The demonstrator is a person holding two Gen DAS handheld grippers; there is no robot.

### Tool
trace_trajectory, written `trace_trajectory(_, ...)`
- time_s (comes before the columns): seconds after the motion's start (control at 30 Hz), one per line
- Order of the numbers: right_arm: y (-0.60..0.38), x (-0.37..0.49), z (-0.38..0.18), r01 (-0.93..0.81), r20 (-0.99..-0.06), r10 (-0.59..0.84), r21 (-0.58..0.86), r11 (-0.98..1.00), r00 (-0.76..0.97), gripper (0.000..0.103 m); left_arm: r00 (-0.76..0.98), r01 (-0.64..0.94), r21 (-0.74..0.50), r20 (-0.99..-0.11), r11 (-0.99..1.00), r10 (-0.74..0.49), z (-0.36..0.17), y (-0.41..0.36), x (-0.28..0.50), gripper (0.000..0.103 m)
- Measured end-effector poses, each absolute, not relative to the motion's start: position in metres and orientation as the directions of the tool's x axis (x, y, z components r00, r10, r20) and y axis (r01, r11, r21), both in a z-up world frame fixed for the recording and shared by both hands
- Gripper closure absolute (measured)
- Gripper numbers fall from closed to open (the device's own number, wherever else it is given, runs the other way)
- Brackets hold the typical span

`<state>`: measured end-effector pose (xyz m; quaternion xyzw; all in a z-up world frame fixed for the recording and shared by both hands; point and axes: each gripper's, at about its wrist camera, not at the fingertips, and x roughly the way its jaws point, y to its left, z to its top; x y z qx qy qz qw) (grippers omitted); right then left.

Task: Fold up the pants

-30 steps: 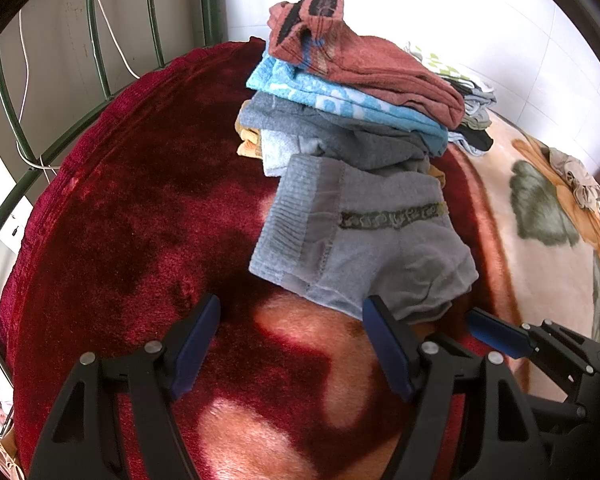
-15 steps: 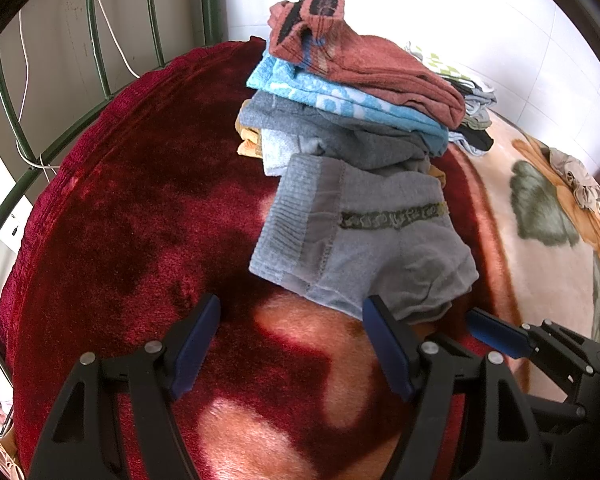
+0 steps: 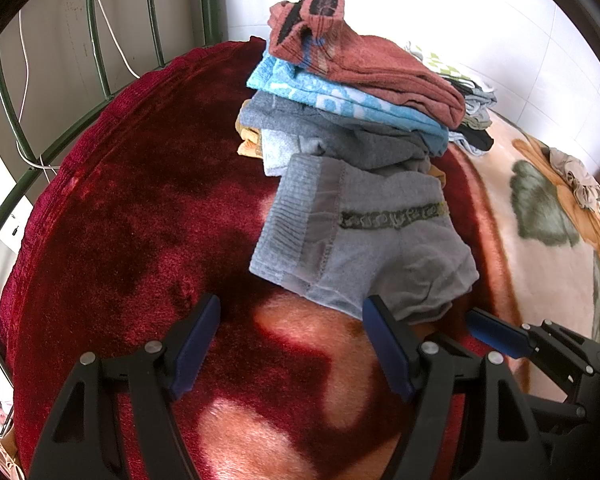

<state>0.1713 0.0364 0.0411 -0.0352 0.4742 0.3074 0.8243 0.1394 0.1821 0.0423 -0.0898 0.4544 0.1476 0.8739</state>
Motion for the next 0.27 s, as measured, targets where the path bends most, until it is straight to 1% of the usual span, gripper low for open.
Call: trace_trajectory(0.27, 0.0364, 0.1717, 0.0411, -0.539, -0.801, 0.476, 0.236, 0.808, 0.362, 0.063, 0.543, -0.339, -0.019, -0.821, 0.941, 0.178, 0.0428, 0.1818, 0.1397, 0.026)
